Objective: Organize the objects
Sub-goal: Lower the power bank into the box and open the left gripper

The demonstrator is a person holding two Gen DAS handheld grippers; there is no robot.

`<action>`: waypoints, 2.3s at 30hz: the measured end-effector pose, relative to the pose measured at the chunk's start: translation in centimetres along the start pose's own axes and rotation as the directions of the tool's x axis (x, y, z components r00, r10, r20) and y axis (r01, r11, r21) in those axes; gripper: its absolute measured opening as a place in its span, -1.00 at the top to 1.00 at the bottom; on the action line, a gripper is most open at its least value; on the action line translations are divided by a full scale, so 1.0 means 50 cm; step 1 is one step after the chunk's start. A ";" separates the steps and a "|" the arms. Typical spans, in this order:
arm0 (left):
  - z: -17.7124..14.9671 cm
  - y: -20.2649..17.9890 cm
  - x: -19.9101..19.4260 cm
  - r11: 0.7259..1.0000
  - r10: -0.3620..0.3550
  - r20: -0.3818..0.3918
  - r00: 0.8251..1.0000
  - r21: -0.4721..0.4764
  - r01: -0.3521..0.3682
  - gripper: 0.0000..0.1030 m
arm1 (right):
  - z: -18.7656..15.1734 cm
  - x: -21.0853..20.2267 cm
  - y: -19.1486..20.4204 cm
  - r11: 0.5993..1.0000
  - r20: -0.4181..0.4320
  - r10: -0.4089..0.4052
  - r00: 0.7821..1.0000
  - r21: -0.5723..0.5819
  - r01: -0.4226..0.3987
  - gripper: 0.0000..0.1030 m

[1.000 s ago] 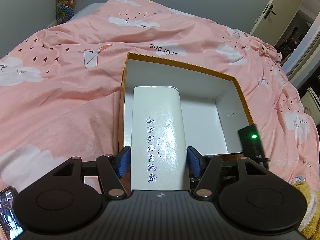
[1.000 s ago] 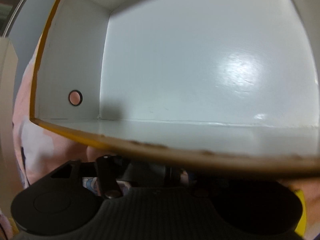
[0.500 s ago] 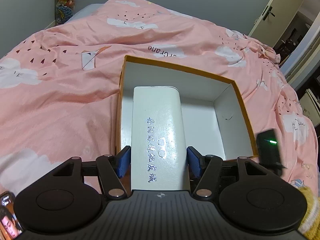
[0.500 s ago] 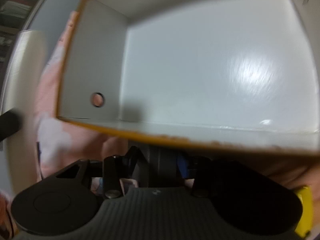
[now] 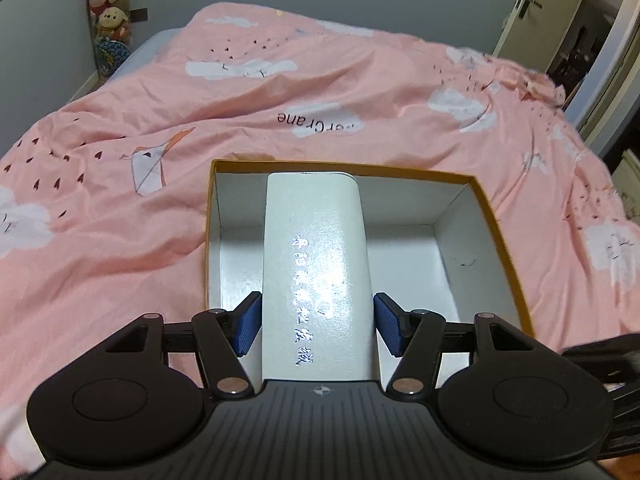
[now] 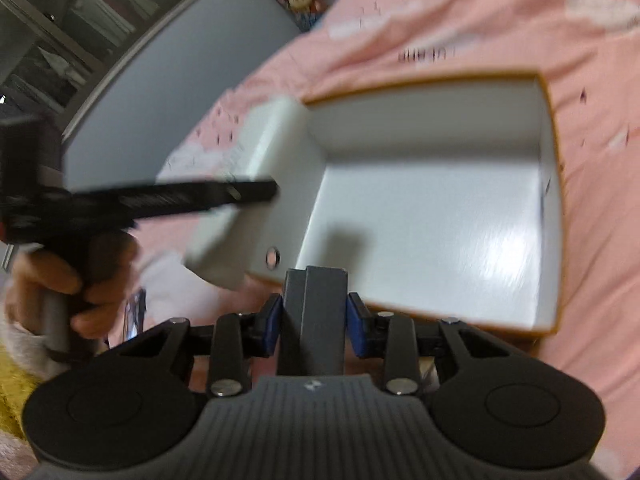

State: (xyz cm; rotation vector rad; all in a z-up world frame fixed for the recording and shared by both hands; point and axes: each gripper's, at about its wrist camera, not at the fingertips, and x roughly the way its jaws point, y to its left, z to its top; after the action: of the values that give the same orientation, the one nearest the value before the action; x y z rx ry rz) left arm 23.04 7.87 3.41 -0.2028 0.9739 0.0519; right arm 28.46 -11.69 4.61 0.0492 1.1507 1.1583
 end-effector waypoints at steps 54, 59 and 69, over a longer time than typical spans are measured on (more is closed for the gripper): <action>-0.071 -0.107 0.264 0.674 0.348 -0.117 0.930 0.721 -0.161 -0.10 | 0.076 0.188 -0.170 0.943 -0.032 -0.139 0.990 0.301 0.142 0.25; -0.075 -0.101 0.278 0.667 0.381 -0.137 0.914 0.725 -0.170 -0.09 | 0.078 0.176 -0.170 0.950 -0.098 -0.161 0.982 0.253 0.181 0.21; -0.045 -0.048 0.247 0.823 0.248 -0.174 0.953 0.557 -0.112 0.07 | 0.076 0.172 -0.190 0.952 -0.171 -0.127 0.977 0.257 0.168 0.21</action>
State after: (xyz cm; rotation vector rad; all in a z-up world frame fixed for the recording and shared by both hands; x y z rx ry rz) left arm 28.46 4.52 -7.65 0.4225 1.2093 -0.0778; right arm 37.21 -7.92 -4.80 0.0838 1.4199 0.8773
